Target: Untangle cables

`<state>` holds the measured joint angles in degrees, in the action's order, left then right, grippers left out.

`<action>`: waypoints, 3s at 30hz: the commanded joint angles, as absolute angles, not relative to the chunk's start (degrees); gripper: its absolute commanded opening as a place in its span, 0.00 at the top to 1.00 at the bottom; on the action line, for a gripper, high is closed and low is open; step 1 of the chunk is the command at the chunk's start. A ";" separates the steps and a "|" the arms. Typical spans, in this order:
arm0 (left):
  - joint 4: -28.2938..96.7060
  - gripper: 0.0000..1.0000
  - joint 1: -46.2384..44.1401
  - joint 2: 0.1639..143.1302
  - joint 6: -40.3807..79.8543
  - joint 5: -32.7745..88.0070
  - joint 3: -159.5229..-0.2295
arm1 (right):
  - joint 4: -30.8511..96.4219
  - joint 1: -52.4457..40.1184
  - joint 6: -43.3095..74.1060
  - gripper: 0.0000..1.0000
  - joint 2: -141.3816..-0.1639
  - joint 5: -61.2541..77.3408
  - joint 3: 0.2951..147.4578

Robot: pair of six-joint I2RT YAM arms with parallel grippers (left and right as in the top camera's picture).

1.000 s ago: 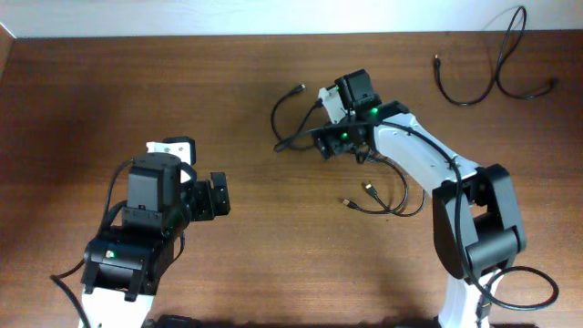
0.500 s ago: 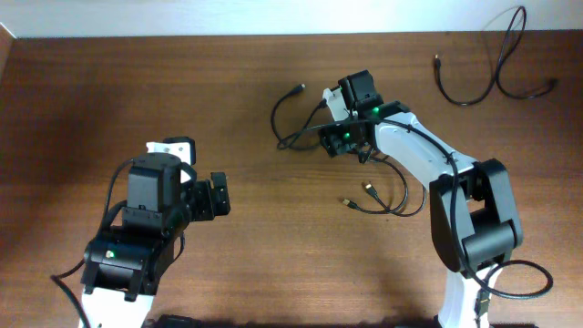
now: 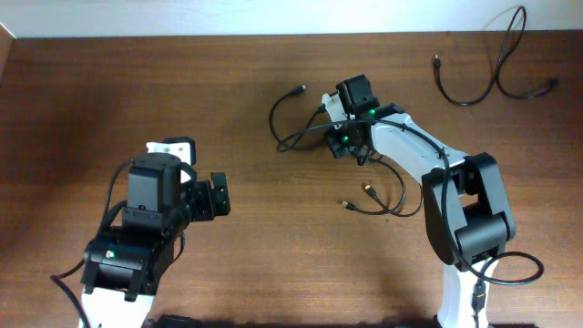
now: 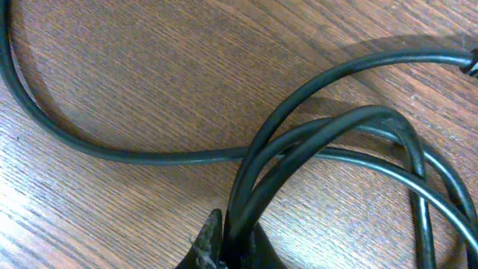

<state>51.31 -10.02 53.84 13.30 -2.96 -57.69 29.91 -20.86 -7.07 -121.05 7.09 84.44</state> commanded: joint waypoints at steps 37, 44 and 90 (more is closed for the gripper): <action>23.62 0.01 -28.73 70.39 14.92 12.91 -73.89 | 51.66 -22.44 -11.60 0.21 -97.47 -5.34 104.64; 25.15 0.00 -28.73 70.39 14.90 12.88 -73.89 | 52.34 -19.11 -10.72 0.26 -106.98 0.75 104.25; 43.66 0.00 -28.71 70.39 12.93 -16.80 -82.41 | 45.30 -19.00 -6.79 0.41 -126.43 6.90 97.38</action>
